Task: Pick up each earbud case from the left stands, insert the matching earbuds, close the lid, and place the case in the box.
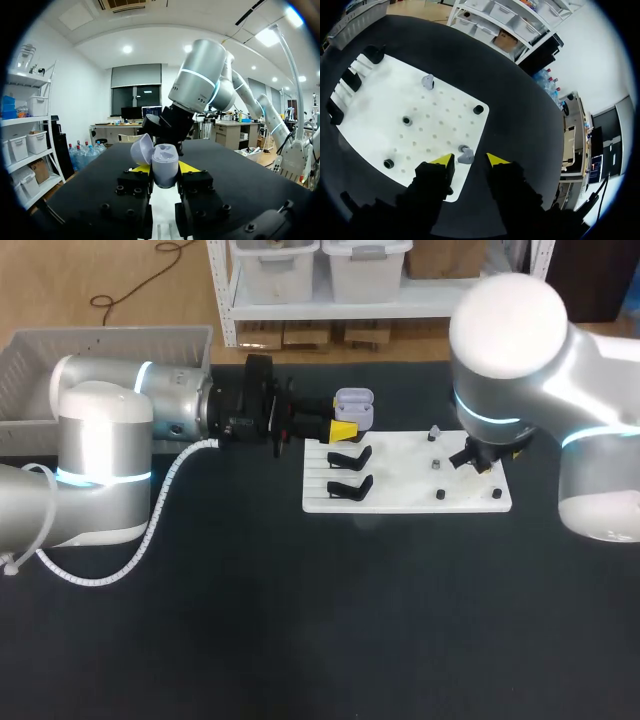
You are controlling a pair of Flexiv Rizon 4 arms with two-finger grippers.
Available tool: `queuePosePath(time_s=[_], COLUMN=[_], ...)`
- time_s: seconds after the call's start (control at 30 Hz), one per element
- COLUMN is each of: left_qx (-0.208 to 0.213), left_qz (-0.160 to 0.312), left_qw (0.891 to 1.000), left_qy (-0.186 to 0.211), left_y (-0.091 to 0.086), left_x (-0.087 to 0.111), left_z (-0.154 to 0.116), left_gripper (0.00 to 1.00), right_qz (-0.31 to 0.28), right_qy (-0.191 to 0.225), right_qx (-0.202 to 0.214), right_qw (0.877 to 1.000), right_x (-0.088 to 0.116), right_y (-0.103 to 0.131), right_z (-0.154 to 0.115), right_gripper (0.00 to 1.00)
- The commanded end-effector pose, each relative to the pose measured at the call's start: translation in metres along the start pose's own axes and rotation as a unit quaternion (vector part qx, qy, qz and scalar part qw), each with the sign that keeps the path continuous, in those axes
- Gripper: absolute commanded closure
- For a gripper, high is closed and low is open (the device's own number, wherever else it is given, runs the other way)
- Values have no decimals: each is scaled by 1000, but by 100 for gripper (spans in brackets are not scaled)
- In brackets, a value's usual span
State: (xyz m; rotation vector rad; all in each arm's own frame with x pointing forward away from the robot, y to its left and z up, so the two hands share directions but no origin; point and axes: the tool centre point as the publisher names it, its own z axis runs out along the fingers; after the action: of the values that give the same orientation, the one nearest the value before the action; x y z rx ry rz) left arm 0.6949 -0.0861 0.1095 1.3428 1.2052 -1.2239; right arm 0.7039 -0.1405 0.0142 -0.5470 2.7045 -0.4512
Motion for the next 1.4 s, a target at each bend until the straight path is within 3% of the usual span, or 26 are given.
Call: queuePosePath(time_s=[0.03, 0.8, 1.03, 1.1, 1.4], left_qx=[-1, -1, -1, -1, -1], left_qz=[1, 1, 1, 1, 1], left_qw=[1000, 1000, 1000, 1000, 1000], left_qy=[-2, -2, -2, -2, -2], left_y=[0, 0, 0, 0, 0], left_x=[1, 1, 1, 1, 1], left_z=[0, 0, 0, 0, 0], left_gripper=[100, 100, 100, 100, 100], right_qz=[2, 2, 0, -1, 9], right_qy=[-6, -7, -3, -2, 6], right_qx=[3, 7, 10, 11, 20], right_qw=[1000, 1000, 1000, 1000, 1000], right_x=[0, -7, -5, -5, -10], right_y=[0, -1, -2, -2, -10], right_z=[4, 11, 12, 12, -17], right_gripper=[61, 71, 87, 100, 100])
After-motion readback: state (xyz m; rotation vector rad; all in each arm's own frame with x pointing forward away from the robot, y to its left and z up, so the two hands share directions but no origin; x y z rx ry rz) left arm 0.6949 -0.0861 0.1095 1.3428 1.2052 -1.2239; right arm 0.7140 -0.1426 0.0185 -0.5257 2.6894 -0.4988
